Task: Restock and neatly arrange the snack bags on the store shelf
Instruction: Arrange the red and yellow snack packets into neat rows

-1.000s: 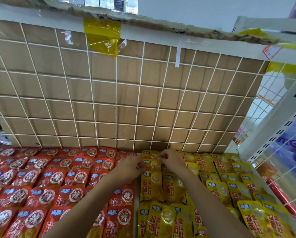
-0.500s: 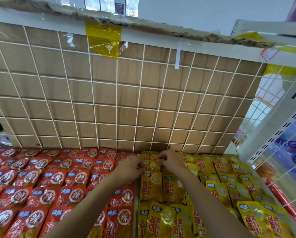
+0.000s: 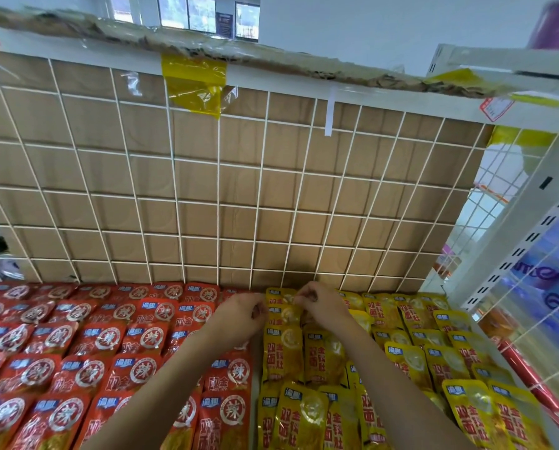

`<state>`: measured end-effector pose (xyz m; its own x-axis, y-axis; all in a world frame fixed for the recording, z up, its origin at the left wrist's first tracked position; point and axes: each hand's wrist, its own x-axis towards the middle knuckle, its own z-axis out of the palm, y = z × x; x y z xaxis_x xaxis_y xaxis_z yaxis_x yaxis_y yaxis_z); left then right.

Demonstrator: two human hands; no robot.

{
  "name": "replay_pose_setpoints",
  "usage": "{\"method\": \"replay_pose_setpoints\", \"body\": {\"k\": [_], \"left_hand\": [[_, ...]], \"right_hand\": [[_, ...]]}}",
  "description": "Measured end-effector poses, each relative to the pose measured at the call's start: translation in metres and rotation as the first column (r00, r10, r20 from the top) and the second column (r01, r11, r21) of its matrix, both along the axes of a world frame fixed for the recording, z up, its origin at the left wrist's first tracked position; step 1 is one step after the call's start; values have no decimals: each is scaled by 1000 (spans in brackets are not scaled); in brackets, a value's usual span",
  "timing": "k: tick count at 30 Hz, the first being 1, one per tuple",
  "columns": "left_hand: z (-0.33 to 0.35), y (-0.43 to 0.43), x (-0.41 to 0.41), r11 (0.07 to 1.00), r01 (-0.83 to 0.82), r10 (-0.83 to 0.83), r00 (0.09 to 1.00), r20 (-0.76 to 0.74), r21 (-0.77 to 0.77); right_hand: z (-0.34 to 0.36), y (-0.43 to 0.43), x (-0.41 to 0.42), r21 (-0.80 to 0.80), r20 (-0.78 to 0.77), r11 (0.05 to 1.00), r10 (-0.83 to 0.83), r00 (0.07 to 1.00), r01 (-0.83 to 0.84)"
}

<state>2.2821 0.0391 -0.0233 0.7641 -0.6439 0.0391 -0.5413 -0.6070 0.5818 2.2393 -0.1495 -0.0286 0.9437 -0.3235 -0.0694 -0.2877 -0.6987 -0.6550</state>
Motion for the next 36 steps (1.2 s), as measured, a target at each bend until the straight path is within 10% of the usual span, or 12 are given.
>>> {"method": "replay_pose_setpoints", "body": {"k": [25,36], "left_hand": [[-18,65,-69,997,33,-24,990,137,-66],[-13,64,-85,998,33,-21,980,200,-53]], "right_hand": [[21,37,-133,-335,-216,907,192,957,-257],[14,47,-140,-154,-23,978,136,990,-138]]}}
